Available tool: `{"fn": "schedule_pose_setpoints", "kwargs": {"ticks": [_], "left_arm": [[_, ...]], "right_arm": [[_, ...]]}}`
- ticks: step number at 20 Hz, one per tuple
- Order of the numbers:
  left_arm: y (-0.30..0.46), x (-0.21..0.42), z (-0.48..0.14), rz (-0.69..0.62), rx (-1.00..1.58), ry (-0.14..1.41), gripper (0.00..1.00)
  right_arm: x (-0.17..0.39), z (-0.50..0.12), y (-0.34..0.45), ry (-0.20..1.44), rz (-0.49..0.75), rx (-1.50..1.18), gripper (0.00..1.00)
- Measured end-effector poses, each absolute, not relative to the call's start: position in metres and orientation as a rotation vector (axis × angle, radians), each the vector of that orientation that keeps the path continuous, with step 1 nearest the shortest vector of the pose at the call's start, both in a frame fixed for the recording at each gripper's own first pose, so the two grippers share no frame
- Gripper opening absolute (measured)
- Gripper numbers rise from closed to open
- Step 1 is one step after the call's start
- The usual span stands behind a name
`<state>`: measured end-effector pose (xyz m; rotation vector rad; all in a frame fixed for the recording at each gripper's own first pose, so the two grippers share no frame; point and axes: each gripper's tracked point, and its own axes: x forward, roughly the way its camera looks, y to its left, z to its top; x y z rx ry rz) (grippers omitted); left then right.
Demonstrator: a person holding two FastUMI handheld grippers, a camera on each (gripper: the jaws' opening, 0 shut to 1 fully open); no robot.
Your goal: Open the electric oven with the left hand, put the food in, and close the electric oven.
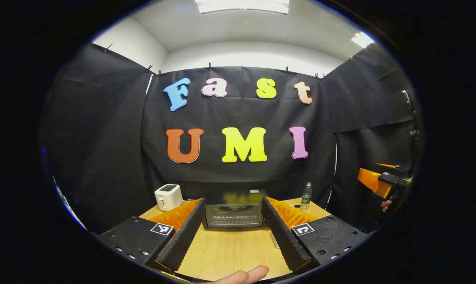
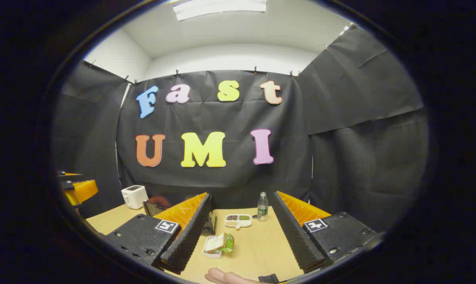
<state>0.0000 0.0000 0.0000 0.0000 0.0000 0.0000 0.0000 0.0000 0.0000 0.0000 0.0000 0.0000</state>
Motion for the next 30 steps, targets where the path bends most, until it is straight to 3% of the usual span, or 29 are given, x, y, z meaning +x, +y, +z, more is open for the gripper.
{"fn": "schedule_pose_setpoints", "kwargs": {"ticks": [23,30], "left_arm": [[-0.006,0.010,0.001,-0.001,-0.012,-0.020,0.93],[-0.013,0.069,-0.014,-0.044,-0.058,-0.004,0.93]], "right_arm": [[-0.004,0.000,-0.024,-0.011,-0.029,0.010,0.94],[0.012,-0.007,-0.022,-0.015,-0.014,0.022,0.95]]}}
